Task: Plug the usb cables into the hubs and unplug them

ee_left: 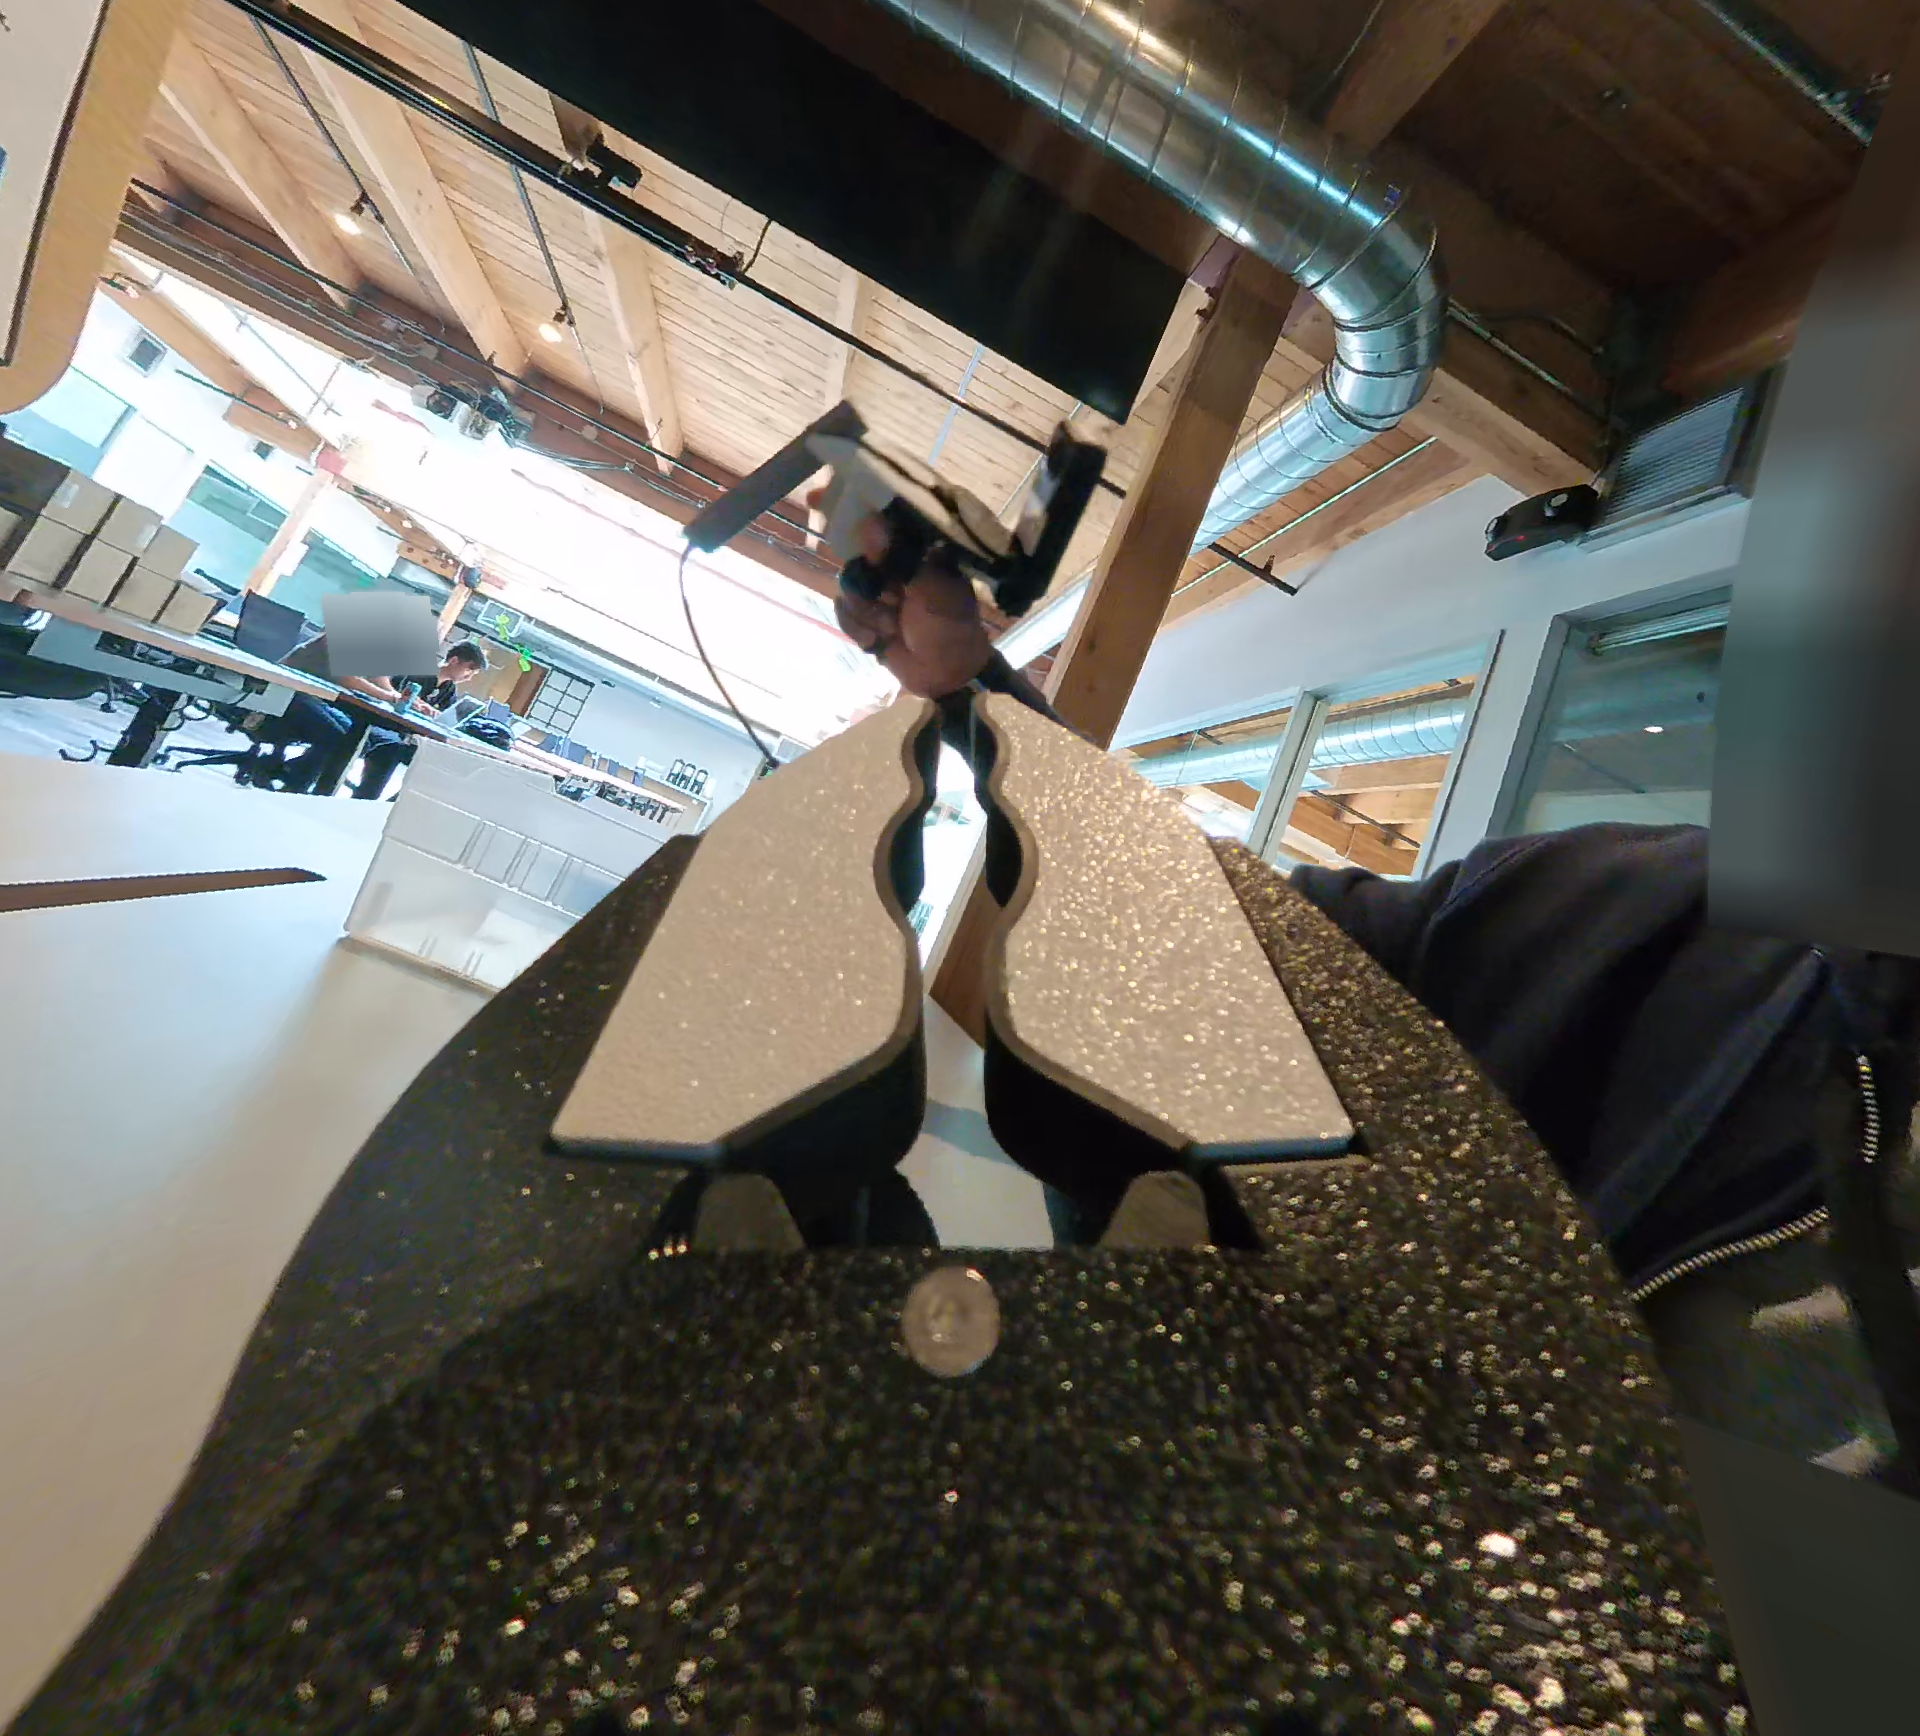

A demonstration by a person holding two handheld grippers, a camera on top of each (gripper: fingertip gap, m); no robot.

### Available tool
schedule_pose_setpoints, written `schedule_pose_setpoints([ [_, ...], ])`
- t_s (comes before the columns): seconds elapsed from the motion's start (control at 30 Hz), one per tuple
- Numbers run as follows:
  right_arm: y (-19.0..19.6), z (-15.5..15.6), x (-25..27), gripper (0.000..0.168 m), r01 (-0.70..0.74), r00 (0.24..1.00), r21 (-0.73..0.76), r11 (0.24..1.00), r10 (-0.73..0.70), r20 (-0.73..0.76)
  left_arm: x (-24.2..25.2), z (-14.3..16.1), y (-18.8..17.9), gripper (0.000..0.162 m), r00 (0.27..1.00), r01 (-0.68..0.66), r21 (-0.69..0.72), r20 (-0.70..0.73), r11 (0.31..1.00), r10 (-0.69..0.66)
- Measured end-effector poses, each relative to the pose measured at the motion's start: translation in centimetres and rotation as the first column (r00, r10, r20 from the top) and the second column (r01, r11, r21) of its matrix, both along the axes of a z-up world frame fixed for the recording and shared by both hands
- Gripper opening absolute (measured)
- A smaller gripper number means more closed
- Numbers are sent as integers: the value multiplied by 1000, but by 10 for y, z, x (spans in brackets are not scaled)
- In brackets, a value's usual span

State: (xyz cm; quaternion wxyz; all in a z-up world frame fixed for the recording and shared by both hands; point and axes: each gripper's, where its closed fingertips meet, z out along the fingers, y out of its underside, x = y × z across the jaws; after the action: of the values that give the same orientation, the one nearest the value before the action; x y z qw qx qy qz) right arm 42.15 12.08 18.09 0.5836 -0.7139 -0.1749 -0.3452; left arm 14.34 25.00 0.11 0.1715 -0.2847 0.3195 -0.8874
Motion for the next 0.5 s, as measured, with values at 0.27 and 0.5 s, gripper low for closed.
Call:
schedule_pose_setpoints([
  [0.27, 8, -111, 63, 9, 93, 985, -492, 865, -6, 175, -1, 0, 3, 3, 1000, -4, -17, 1, 1000, 4],
  [0.5, 12, -185, 51, 10, -163, 987, -650, 743, 121, -110, -1, 0, 5, 2, 1000, 4, -35, 0, 999, -4],
])
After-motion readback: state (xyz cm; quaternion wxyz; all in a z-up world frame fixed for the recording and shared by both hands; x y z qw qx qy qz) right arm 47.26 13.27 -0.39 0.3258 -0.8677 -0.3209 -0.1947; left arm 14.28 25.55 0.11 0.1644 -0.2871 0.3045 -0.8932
